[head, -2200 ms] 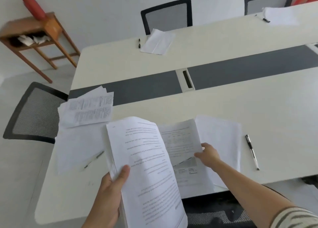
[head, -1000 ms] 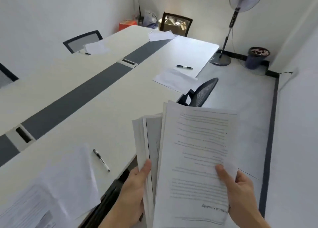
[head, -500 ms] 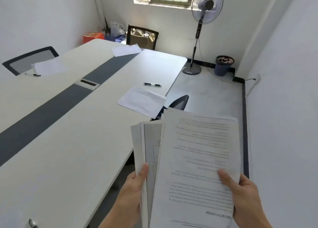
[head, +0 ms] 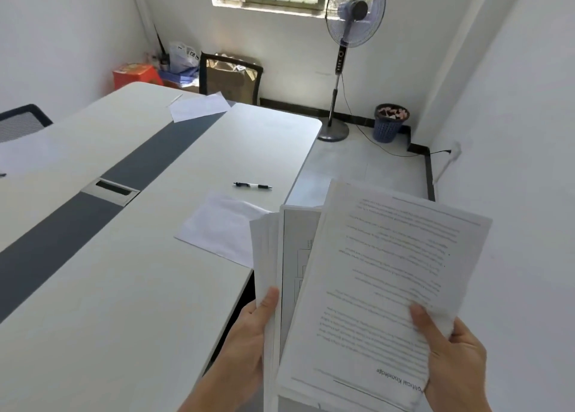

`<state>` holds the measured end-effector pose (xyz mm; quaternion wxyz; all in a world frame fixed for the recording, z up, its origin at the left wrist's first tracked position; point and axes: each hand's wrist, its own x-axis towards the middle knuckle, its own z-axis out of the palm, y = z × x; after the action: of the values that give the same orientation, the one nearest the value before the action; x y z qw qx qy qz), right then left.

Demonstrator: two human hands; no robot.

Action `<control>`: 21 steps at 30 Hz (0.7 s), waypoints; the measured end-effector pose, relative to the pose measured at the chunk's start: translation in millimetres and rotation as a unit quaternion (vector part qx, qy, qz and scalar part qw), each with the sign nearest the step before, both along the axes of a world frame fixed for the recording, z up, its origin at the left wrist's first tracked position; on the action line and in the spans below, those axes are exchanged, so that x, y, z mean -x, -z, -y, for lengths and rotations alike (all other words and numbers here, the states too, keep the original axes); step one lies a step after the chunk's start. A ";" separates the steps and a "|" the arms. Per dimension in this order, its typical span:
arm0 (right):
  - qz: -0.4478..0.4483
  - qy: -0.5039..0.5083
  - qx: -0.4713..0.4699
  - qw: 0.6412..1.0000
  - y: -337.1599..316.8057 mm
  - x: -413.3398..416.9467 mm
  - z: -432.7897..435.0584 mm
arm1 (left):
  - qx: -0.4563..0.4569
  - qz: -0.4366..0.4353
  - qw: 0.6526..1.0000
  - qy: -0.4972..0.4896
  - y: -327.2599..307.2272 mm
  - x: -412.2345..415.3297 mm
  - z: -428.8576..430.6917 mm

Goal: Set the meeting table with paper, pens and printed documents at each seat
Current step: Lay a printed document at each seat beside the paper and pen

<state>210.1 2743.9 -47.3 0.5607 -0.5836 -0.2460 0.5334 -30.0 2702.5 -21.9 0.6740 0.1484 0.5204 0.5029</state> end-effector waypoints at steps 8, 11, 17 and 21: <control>-0.075 -0.129 0.059 0.987 10.7 -13.3 -131.2 | 0.011 -0.064 0.996 -0.058 4.8 -18.5 -92.3; -0.112 -0.203 0.091 0.968 10.0 -16.0 -191.2 | 0.018 -0.075 0.992 -0.103 5.4 -29.4 -128.3; -0.097 -0.371 0.121 0.916 5.5 3.9 -281.0 | 0.027 -0.084 0.966 -0.244 2.2 -33.0 -157.6; -0.085 -0.478 0.161 0.859 11.4 40.6 -307.7 | 0.035 -0.075 0.935 -0.344 -4.8 -23.4 -131.1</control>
<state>169.5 3051.6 -58.7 0.1535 -0.4285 -0.3569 0.8158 -6.6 2833.6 -17.1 0.4232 -0.0262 0.6060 0.6730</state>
